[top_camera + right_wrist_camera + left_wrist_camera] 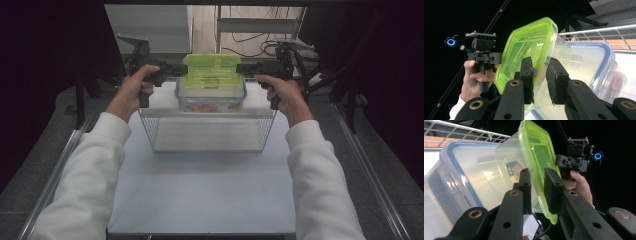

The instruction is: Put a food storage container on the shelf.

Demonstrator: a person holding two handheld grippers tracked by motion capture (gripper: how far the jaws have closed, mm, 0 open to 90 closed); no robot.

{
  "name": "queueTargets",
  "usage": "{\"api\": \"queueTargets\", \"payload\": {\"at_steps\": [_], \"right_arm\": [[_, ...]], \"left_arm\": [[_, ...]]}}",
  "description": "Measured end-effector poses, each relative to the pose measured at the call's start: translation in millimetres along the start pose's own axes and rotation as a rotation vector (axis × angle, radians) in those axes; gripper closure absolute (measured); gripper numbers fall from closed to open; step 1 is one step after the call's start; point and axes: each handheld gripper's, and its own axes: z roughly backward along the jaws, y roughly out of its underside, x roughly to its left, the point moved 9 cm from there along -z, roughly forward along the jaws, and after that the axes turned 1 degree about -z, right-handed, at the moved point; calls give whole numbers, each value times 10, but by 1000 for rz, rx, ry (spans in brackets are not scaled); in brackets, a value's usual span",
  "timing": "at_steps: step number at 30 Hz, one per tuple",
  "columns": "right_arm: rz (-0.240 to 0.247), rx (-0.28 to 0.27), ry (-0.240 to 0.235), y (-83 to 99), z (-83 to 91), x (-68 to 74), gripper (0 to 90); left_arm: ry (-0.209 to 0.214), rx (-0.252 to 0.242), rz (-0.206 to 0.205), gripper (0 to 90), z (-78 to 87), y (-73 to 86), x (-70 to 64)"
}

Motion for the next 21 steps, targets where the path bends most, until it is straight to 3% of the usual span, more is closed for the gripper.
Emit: {"api": "queueTargets", "payload": {"at_steps": [7,12,21], "right_arm": [[-21,-17,9,-12,-37,-37,714],[-33,-20,8,-3,-49,-45,682],[-32,-39,4,-18,-19,-16,590]], "left_arm": [[-7,-11,4,722,-22,-16,32],[-29,-9,-5,615,-60,-9,63],[-27,-18,-11,489,-78,-16,54]]}}
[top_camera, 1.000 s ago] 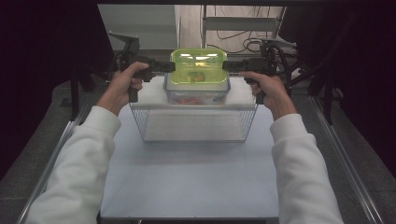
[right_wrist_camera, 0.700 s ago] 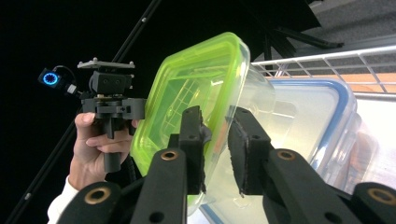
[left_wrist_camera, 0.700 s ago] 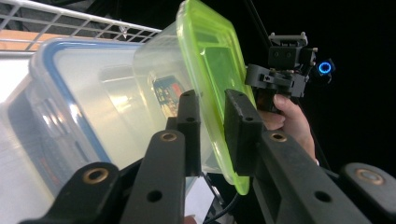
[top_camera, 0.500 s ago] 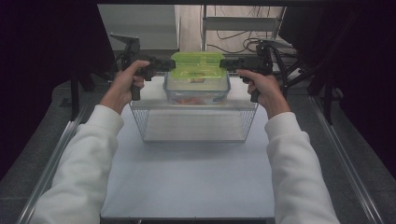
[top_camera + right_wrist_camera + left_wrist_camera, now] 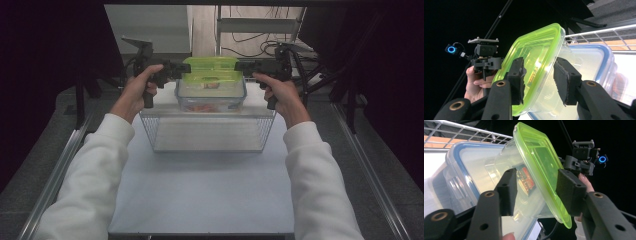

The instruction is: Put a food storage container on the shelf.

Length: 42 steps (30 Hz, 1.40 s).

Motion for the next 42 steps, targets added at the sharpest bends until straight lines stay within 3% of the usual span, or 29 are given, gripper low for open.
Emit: {"api": "queueTargets", "payload": {"at_steps": [13,22,29,35,42], "right_arm": [[34,-1,10,4,105,28,510],[50,8,-13,65,180,57,468],[79,4,-25,238,383,85,450],[147,31,12,543,595,56,435],[196,29,-9,946,787,-21,427]], "left_arm": [[-35,-16,-26,343,81,17,-61],[-44,-31,-60,303,187,89,-144],[-58,-36,-120,291,414,391,-248],[-71,-27,-192,288,533,758,-332],[-93,-21,-248,289,647,1200,-256]]}}
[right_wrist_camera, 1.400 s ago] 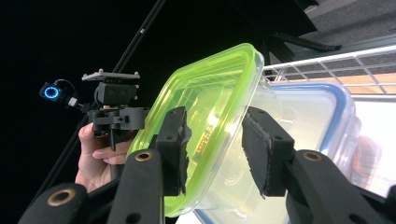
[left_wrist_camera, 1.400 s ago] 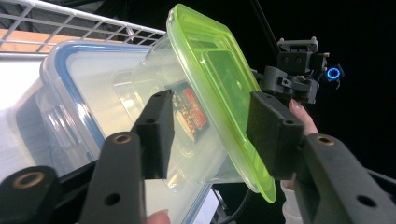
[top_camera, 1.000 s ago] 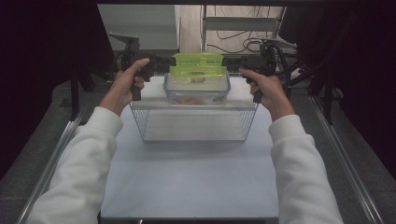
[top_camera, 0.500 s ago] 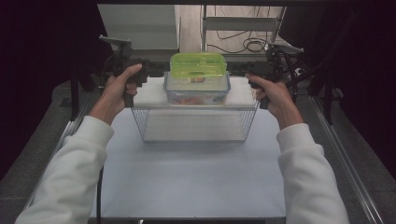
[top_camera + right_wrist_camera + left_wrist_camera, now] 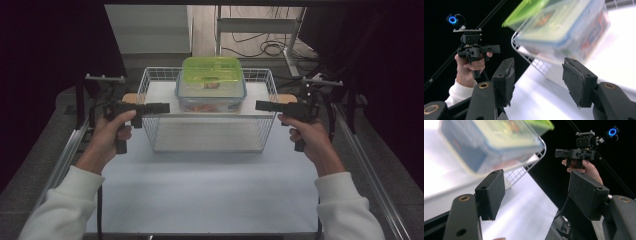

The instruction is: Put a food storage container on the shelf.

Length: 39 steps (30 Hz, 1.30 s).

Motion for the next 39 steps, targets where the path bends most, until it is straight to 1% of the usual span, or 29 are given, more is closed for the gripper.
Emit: {"api": "queueTargets", "payload": {"at_steps": [2,5,8,9,12,14,16,18,20,21,24,25,26,31,36,39], "right_arm": [[14,0,3,111,41,-23,425],[22,2,3,278,110,-51,423],[33,1,6,459,173,-97,423],[34,4,10,529,189,-121,423],[45,18,47,739,219,-229,422],[42,32,57,881,222,-298,421],[50,49,74,1013,207,-366,421],[53,64,86,1139,175,-416,421],[66,97,101,1275,131,-462,421],[78,111,112,1337,106,-482,420],[93,136,122,1478,38,-532,416],[97,153,133,1520,21,-551,413],[103,158,140,1535,16,-561,412],[113,143,146,1529,38,-549,409],[123,139,157,1535,46,-558,392],[128,138,158,1543,30,-553,372]], "left_arm": [[-19,11,-8,290,13,138,40],[-26,20,-14,291,29,345,97],[-55,41,-30,292,37,568,169],[-58,46,-31,293,38,644,188],[-87,71,-40,294,42,868,252],[-96,90,-43,295,38,1018,289],[-117,103,-50,295,27,1117,324],[-117,113,-50,296,9,1212,345],[-128,124,-53,299,-19,1295,370],[-135,139,-54,300,-39,1334,385],[-150,155,-53,301,-85,1400,410],[-154,159,-56,301,-92,1407,412],[-155,160,-58,302,-101,1410,408],[-156,156,-66,302,-112,1404,386],[-149,154,-58,301,-128,1420,375],[-154,148,-55,298,-127,1420,384]]}}
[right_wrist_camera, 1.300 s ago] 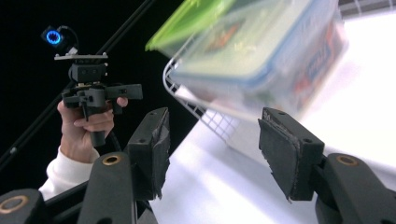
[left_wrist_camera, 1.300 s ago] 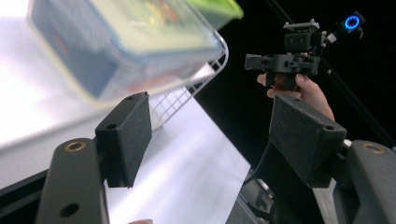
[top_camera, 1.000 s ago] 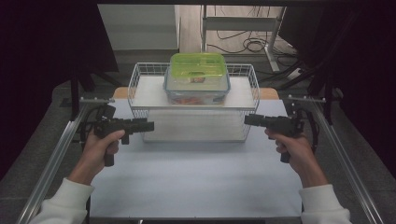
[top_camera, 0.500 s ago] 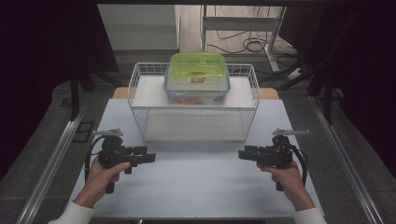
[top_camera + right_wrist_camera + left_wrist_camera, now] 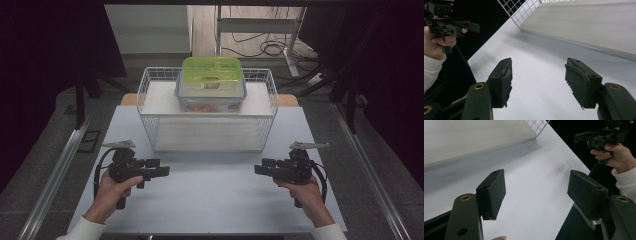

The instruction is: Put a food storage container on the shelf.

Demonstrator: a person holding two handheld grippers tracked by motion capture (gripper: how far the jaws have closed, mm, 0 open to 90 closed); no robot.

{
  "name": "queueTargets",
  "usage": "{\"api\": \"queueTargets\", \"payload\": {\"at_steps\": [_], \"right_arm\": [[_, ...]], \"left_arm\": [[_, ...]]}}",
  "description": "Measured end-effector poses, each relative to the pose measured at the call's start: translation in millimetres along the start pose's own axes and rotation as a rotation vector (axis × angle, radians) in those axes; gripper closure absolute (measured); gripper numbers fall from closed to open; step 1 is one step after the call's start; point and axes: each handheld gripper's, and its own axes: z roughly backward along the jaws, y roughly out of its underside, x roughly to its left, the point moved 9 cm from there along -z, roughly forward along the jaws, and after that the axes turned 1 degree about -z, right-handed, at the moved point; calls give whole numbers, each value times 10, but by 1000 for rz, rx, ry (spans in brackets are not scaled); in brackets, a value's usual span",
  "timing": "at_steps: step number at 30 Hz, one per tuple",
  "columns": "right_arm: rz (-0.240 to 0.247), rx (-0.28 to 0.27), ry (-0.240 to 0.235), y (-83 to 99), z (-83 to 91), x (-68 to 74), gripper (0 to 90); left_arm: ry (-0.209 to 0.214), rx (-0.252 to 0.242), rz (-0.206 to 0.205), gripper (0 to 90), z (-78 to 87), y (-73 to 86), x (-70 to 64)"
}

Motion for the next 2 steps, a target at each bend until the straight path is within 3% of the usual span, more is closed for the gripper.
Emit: {"api": "queueTargets", "payload": {"at_steps": [2], "right_arm": [[16,-3,12,6,-6,-3,356]], "left_arm": [[1,-1,1,295,4,-2,2]]}}
